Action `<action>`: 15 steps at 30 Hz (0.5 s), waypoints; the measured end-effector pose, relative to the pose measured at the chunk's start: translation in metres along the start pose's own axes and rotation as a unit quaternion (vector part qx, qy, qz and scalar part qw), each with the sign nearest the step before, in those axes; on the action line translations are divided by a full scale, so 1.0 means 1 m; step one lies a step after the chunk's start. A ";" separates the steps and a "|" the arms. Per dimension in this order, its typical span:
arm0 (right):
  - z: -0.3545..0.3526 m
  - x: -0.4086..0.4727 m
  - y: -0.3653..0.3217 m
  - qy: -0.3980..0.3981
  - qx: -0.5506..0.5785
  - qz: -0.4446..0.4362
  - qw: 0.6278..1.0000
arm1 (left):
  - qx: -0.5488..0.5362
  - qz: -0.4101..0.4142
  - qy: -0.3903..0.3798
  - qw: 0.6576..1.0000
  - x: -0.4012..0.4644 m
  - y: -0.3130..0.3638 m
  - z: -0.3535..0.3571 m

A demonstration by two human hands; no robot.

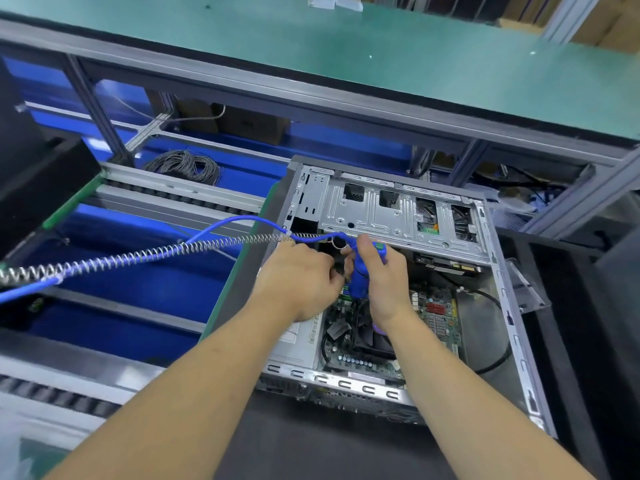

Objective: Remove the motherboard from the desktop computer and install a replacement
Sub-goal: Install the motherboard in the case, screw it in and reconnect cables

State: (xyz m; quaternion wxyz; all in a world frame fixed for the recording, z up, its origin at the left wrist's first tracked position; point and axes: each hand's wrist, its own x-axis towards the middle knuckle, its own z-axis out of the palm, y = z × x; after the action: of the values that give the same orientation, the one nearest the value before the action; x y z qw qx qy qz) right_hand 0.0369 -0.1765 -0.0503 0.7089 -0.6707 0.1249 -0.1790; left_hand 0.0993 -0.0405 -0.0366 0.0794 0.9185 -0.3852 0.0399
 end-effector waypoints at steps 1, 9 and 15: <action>-0.001 -0.001 0.000 -0.013 -0.003 0.003 1.000 | -0.005 -0.005 0.000 1.000 0.000 0.000 0.000; -0.013 0.008 0.000 -0.015 0.072 0.049 0.996 | 0.003 -0.004 0.015 1.000 -0.001 0.000 0.002; -0.008 0.007 0.003 -0.025 0.039 0.019 0.999 | -0.011 -0.041 -0.003 0.999 -0.004 0.000 0.008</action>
State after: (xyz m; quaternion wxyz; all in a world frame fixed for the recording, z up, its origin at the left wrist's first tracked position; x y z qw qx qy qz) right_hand 0.0398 -0.1868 -0.0532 0.7407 -0.6444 0.1122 -0.1534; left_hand 0.0961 -0.0390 -0.0451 0.0902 0.9327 -0.3481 0.0294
